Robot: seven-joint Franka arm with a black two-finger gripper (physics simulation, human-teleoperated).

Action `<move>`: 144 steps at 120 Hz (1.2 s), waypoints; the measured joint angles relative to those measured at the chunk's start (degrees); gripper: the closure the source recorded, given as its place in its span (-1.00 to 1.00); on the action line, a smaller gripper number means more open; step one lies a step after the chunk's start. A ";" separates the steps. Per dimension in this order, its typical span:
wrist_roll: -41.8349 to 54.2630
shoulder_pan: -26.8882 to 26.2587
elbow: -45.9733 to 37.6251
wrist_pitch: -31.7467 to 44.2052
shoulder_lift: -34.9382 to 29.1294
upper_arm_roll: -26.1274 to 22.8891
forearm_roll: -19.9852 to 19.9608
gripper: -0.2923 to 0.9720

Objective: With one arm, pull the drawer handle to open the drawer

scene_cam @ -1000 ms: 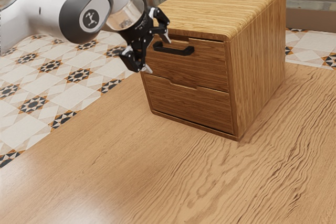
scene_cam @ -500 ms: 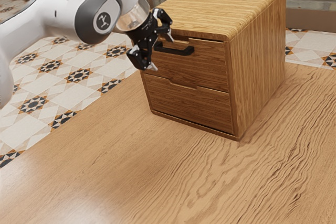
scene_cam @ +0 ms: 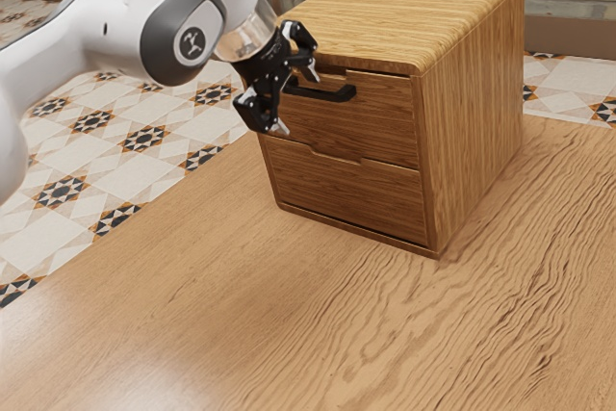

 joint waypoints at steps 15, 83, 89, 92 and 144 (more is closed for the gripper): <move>0.07 -0.01 0.00 0.01 0.08 0.03 -0.04 -0.25; 0.32 0.43 -2.82 -0.04 -1.43 -0.06 -0.07 0.60; 0.38 0.56 -4.24 -0.07 -2.56 -0.11 -0.09 0.62; 0.41 0.64 -4.84 -0.09 -3.04 -0.14 -0.15 0.63; 0.80 0.83 -20.11 1.75 -15.93 0.42 -1.37 0.70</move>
